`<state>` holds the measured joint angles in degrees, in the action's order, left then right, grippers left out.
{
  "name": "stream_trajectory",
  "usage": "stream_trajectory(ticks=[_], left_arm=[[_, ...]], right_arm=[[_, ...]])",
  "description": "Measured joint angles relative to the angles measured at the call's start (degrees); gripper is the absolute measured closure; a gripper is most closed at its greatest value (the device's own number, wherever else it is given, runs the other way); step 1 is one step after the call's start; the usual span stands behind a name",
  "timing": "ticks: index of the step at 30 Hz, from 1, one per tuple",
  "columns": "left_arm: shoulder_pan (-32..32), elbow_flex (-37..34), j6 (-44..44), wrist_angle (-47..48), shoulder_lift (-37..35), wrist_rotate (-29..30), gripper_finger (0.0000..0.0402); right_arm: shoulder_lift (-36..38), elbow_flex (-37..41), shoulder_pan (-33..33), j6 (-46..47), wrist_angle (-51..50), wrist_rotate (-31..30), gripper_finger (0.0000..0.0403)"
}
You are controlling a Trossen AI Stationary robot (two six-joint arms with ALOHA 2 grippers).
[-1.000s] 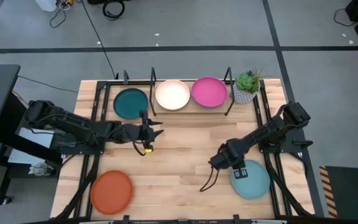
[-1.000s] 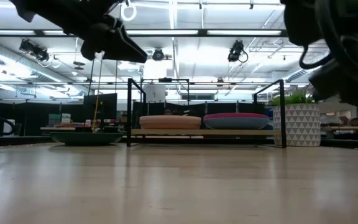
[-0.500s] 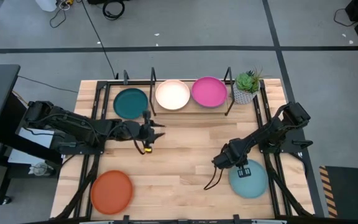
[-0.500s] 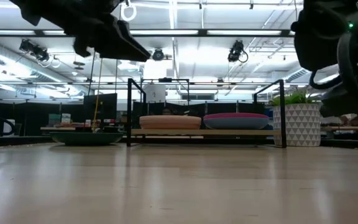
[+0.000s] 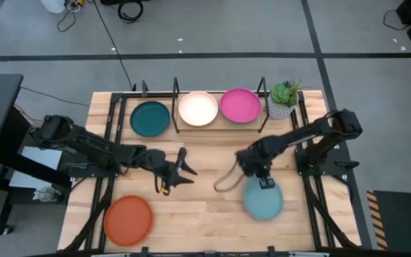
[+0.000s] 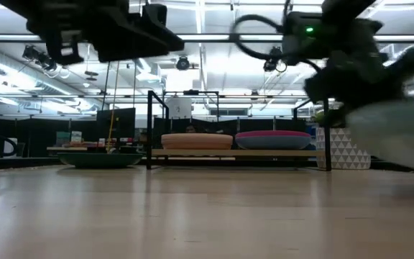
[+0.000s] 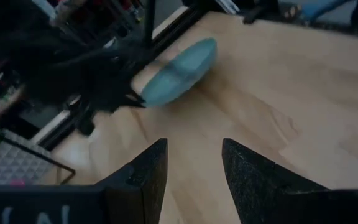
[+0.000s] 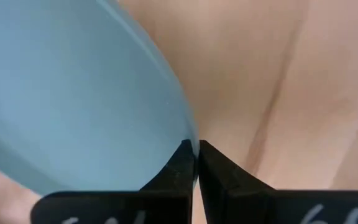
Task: Place and stack plates onto a shelf
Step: Stack the light blue plate on top of the light orange plate on the shelf
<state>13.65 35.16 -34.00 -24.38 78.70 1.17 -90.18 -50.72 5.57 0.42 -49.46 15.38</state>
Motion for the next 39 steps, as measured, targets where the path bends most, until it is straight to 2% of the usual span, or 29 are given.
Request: stream_trajectory(ticks=[6, 13, 16, 20, 24, 35, 39], left_arm=[[3.1, 0.1, -11.0, -8.1, 8.4, 10.3, 0.0241], [4.3, 1.1, -18.6, -19.0, 15.3, 15.9, 0.0241], [4.3, 4.3, -20.3, -18.0, 17.1, 16.4, 0.0241], [4.3, 9.9, -23.4, -11.2, 20.3, 17.8, 0.0241], [4.4, 13.5, -26.3, -9.6, 22.4, 21.0, 0.0241], [4.2, 14.4, -35.6, -7.8, 22.6, 23.1, 0.0241], [4.1, 14.4, -36.4, -9.1, 22.6, 24.0, 0.0241]], right_arm=[[2.5, 0.0, -9.5, 4.1, 6.1, 9.5, 0.0389], [1.6, -0.1, -15.2, 12.0, 9.6, 12.7, 0.0379], [0.8, -0.8, -15.7, 13.2, 9.7, 12.8, 0.0379], [0.0, -3.6, -15.6, 14.1, 10.1, 12.9, 0.0386], [-0.8, -6.0, -15.6, 13.8, 8.0, 12.2, 0.0383], [-0.7, -6.4, -15.6, 14.0, 7.4, 10.1, 0.0383], [-0.7, -6.5, -15.6, 14.2, 7.4, 10.0, 0.0383]])
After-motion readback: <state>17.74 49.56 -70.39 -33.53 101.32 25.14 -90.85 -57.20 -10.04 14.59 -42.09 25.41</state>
